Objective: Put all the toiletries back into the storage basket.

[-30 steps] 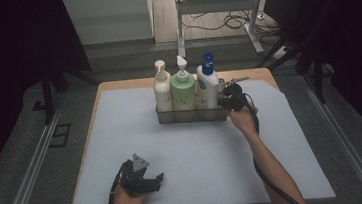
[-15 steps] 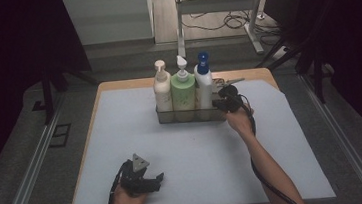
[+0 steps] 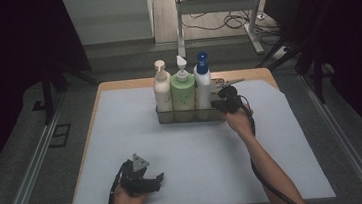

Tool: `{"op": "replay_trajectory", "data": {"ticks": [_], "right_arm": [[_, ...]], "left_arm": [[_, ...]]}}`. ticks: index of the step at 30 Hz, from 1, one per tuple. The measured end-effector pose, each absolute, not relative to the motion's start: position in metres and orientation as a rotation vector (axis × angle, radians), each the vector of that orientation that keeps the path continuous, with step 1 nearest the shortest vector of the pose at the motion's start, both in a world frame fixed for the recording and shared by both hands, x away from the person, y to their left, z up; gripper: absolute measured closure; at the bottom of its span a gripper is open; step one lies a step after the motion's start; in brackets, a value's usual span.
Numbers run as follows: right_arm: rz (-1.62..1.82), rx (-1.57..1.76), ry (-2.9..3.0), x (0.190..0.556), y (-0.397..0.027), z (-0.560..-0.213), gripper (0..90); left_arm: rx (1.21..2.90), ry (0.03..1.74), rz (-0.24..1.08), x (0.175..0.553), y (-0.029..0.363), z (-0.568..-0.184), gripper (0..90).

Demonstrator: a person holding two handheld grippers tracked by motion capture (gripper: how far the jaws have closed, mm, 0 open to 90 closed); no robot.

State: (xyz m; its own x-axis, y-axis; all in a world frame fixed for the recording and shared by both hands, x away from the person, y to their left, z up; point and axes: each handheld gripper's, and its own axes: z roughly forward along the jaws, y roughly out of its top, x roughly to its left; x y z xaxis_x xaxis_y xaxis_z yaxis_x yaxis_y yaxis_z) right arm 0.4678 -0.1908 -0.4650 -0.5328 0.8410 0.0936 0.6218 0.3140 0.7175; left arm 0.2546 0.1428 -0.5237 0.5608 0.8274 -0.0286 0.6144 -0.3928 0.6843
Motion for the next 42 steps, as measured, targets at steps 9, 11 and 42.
{"op": "replay_trajectory", "data": {"ticks": [9, 11, 42], "right_arm": [[1.046, 1.302, 2.303, 0.464, -0.189, -0.463, 89.5], [1.049, 1.302, 2.303, 0.464, -0.189, -0.463, 89.5], [0.991, 1.226, 2.260, 0.451, -0.209, -0.443, 39.5]], "left_arm": [[2.141, 1.150, 0.420, 0.255, 0.143, -0.524, 11.8], [2.141, 1.151, 0.420, 0.255, 0.143, -0.524, 11.8], [2.140, 1.149, 0.423, 0.254, 0.143, -0.524, 11.8]]}}
